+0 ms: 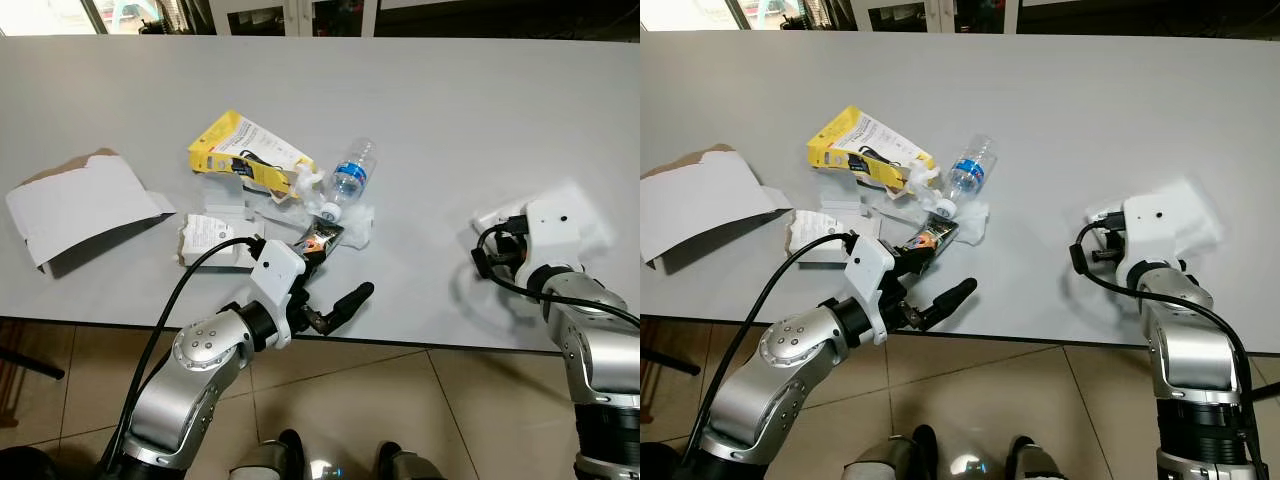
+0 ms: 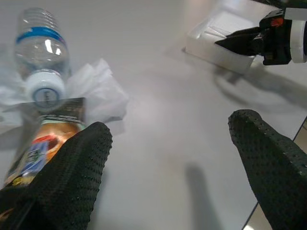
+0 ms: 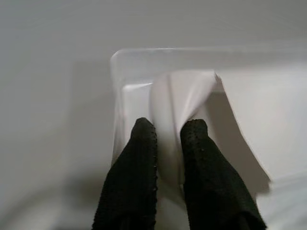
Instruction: Picking trash to rubbish bin
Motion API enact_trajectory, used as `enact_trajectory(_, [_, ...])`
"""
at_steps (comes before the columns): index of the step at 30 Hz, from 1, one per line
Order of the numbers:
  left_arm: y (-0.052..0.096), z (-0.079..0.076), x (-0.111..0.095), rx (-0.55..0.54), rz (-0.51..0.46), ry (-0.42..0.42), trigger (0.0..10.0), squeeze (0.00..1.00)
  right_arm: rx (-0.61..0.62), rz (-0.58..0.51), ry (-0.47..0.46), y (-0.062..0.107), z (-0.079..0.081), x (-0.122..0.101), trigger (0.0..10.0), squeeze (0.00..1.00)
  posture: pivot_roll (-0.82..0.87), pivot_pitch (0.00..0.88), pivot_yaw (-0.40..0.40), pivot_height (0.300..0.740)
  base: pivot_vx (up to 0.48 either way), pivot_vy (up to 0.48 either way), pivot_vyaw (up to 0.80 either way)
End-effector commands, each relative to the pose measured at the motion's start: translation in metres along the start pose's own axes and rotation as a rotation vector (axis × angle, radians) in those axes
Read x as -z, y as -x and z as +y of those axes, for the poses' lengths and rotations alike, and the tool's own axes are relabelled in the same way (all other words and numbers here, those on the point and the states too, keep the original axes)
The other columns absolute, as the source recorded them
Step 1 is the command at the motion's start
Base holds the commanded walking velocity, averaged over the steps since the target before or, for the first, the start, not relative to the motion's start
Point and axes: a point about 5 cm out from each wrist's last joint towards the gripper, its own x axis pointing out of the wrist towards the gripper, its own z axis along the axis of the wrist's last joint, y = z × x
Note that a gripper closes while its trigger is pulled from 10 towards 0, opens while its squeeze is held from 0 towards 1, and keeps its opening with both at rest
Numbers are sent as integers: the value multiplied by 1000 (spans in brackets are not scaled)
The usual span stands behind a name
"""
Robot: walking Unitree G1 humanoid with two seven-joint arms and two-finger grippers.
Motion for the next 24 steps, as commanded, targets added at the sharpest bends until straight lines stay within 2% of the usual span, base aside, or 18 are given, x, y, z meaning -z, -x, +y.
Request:
enact_trajectory(1, [-1,-2,1,8,12,-9,10000,0,-34,142,-21,-3,10,29,0,0,-6,244,107,740,0,0,0])
enact_trajectory(2, [-1,-2,1,8,12,-9,10000,0,-34,142,-21,-3,10,29,0,0,-6,244,107,740,0,0,0])
enact_trajectory(10, [-5,-2,1,13,8,-10,10000,0,-3,5,4,-3,6,-13,0,0,-14,225,101,740,0,0,0])
enact_trajectory(11, [-5,-2,1,12,7,-10,10000,0,2,-4,2,-2,5,-16,3059,784,-15,223,99,740,0,0,0])
enact_trajectory(12, [-5,-2,1,12,7,-10,10000,0,5,-10,-1,-2,5,-18,6314,1000,-15,223,99,740,0,0,0])
enact_trajectory(13, [-5,-2,1,12,7,-9,10000,0,7,-13,-2,-2,5,-20,6314,1000,-17,220,98,740,0,0,0])
enact_trajectory(14, [-5,-2,2,12,7,-9,10000,0,8,-14,-3,-1,5,-20,9961,1000,-17,220,98,740,0,0,0])
enact_trajectory(24, [-7,-2,4,10,6,-4,10000,0,18,-20,-10,1,4,-31,10000,1000,-24,212,88,740,0,0,0])
